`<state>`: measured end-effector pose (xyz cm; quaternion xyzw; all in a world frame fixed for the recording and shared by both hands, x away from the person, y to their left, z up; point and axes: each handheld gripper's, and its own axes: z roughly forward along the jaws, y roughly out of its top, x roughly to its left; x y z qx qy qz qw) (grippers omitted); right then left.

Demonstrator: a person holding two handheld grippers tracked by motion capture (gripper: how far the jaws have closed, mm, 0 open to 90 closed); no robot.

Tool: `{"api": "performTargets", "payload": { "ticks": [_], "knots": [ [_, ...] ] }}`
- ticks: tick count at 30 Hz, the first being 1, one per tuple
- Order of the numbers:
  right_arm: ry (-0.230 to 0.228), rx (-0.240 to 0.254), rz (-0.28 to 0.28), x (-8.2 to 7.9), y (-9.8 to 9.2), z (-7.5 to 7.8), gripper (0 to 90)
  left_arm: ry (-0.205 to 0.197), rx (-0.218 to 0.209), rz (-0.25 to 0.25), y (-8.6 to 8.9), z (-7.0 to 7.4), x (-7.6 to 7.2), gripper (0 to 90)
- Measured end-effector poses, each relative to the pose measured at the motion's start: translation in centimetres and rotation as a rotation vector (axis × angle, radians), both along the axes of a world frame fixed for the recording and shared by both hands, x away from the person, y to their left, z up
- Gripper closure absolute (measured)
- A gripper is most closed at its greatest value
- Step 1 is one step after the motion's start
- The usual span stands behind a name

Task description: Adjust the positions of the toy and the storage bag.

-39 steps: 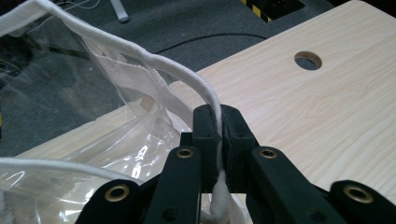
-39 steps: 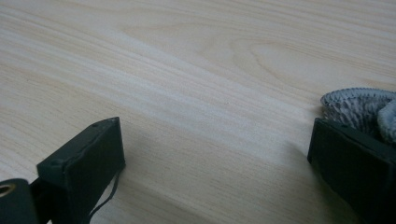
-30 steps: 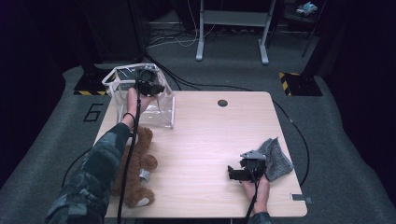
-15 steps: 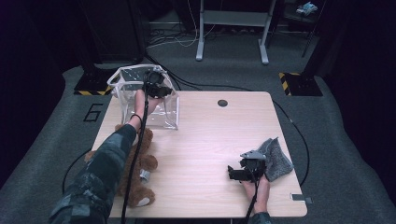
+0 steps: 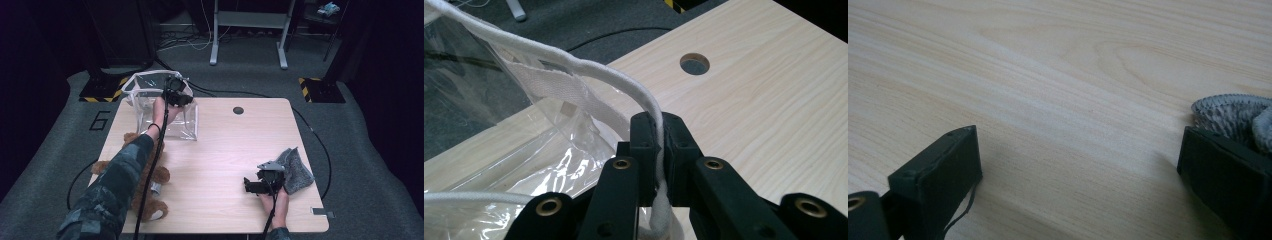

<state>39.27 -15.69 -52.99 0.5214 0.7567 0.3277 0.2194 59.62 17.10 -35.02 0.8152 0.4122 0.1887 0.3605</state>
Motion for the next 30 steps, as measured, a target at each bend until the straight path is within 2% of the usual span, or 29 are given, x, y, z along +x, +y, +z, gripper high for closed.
{"api": "performTargets", "payload": {
  "ticks": [8,16,30],
  "knots": [
    [-0.003,-0.004,0.006,0.0,0.0,0.0,3.1,0.008,-0.030,-0.027,-0.9,-0.1,-0.4,84.1],
    [-0.004,-0.004,0.006,0.0,0.0,0.0,3.1,0.021,-0.015,-0.067,-2.2,0.1,-1.1,83.7],
    [-0.005,-0.005,0.003,0.0,0.0,0.0,3.2,0.027,-0.041,-0.115,-4.9,-0.1,-1.9,80.9]
  ]
}}
